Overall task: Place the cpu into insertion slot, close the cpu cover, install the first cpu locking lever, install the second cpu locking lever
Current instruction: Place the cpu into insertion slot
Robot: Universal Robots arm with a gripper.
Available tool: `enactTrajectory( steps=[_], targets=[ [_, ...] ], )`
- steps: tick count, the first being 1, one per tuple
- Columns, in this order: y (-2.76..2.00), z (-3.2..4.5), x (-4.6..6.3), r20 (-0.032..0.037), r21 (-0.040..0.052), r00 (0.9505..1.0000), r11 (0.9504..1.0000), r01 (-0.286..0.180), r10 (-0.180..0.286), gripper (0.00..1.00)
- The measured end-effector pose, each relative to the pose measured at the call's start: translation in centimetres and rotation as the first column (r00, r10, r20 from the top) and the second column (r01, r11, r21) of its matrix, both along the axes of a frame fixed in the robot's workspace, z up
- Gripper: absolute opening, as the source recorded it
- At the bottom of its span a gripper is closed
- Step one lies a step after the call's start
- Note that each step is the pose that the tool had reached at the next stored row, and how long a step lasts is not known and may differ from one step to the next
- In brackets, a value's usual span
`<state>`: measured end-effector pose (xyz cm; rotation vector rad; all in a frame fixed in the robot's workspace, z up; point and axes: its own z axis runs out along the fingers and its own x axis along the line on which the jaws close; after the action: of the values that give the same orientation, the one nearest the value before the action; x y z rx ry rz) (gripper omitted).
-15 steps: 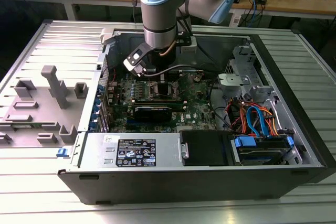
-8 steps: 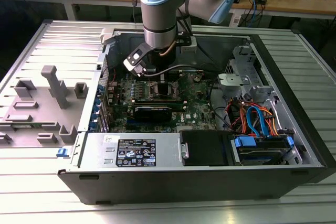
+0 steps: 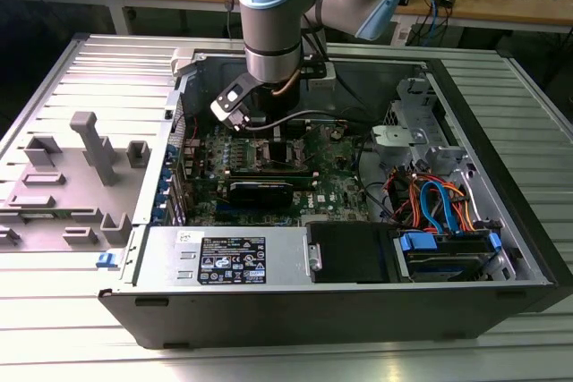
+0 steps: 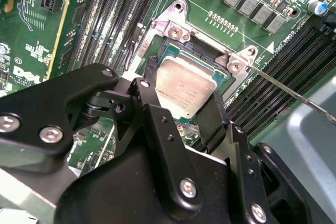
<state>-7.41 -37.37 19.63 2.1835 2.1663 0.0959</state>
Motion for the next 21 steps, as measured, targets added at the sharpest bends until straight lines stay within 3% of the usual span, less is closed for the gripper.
enactTrajectory(
  steps=[2, 3, 14, 21],
  targets=[
    [0.01, -0.03, 0.0, 0.0004, 0.0008, 1.0000, 1.0000, 0.000, 0.000, 0.55],
    [0.01, -0.03, 0.0, 0.0004, 0.0006, 1.0000, 1.0000, 0.000, 0.000, 0.62],
    [0.00, 0.22, 0.0, -0.0001, -0.0001, 1.0000, 1.0000, 0.000, 0.000, 0.62],
    [0.00, 1.04, 0.0, -0.0001, -0.0001, 1.0000, 1.0000, 0.000, 0.000, 0.62]
  ],
)
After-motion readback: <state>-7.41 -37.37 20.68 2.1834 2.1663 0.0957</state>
